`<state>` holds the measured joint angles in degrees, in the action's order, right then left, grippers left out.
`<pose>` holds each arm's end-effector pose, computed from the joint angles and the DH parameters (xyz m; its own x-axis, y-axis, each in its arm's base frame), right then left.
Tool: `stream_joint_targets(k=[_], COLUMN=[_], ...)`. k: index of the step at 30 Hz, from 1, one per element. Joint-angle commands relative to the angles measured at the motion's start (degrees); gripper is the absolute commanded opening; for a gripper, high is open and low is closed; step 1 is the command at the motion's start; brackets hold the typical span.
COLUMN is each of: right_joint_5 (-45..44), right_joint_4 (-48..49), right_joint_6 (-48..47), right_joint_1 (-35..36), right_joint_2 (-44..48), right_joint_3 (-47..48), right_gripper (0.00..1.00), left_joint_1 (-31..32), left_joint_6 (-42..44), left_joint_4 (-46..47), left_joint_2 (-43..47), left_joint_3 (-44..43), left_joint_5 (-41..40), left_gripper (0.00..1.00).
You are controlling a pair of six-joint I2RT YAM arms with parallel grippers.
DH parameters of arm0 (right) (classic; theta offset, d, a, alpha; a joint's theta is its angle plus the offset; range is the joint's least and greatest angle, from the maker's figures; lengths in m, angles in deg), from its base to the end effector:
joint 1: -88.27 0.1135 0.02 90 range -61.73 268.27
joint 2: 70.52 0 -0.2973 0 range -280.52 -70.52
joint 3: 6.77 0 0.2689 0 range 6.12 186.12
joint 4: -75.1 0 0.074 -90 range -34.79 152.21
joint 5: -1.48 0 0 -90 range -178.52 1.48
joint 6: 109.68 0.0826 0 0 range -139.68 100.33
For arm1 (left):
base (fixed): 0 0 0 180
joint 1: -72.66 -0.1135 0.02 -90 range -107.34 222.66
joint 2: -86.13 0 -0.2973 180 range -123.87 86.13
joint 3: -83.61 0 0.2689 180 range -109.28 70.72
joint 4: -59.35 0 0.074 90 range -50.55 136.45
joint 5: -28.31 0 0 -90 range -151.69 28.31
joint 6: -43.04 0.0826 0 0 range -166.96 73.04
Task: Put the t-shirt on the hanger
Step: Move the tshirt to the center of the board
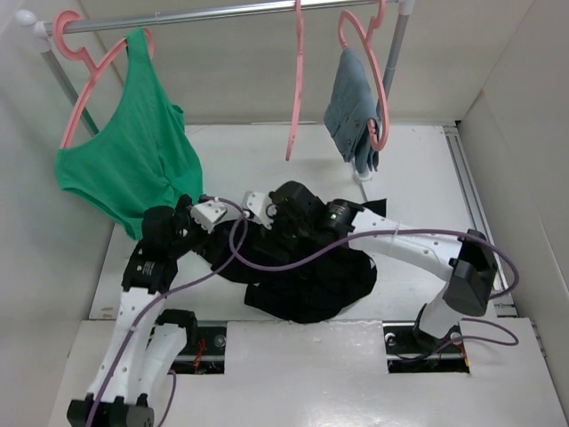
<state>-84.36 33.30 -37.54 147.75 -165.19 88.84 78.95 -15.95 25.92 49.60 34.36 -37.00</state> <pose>0.2139 0.3746 0.3119 -0.0442 -0.6773 -0.7344 -0.9462 0.2643 -0.1868 0.1779 -0.0543 0.2970 -0.0499 0.4764 -0.8778 0.5993 0.7174 0.3553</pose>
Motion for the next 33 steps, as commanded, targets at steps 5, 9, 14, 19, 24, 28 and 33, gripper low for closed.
stream_joint_targets(k=[5,9,14,19,24,28,33], right_joint_5=[-8.9,-10.8,-11.1,-11.7,-8.2,-8.8,-5.3], right_joint_4=[-8.2,-8.2,-6.7,-6.0,-3.4,-4.5,-5.0], right_joint_6=[10.2,15.7,18.0,17.2,6.8,2.2,0.2], right_joint_1=[-0.2,-0.8,-4.5,-5.8,-5.8,-5.8,-5.8], right_joint_2=[9.1,10.2,8.4,13.9,25.7,31.9,33.7], right_joint_3=[-15.7,-23.0,-27.2,-26.2,-18.5,-9.2,-2.6], right_gripper=[1.0,1.0,0.75,0.0,0.0,0.0,0.0], left_joint_1=[4.9,10.1,17.6,18.9,18.9,13.6,4.5], left_joint_6=[20.4,24.7,24.5,25.0,21.4,17.9,17.2], left_joint_4=[-9.3,-6.2,0.7,4.4,6.4,7.1,4.9], left_joint_2=[-14.9,-20.9,-27.7,-32.5,-33.3,-30.6,-27.1], left_joint_3=[-4.2,-2.9,-1.4,1.5,2.5,-1.1,-7.3], left_joint_5=[-1.6,-8.9,-14.4,-15.1,-17.0,-18.6,-16.6], left_gripper=[1.0,1.0,1.0,0.67,0.0,0.0,0.0])
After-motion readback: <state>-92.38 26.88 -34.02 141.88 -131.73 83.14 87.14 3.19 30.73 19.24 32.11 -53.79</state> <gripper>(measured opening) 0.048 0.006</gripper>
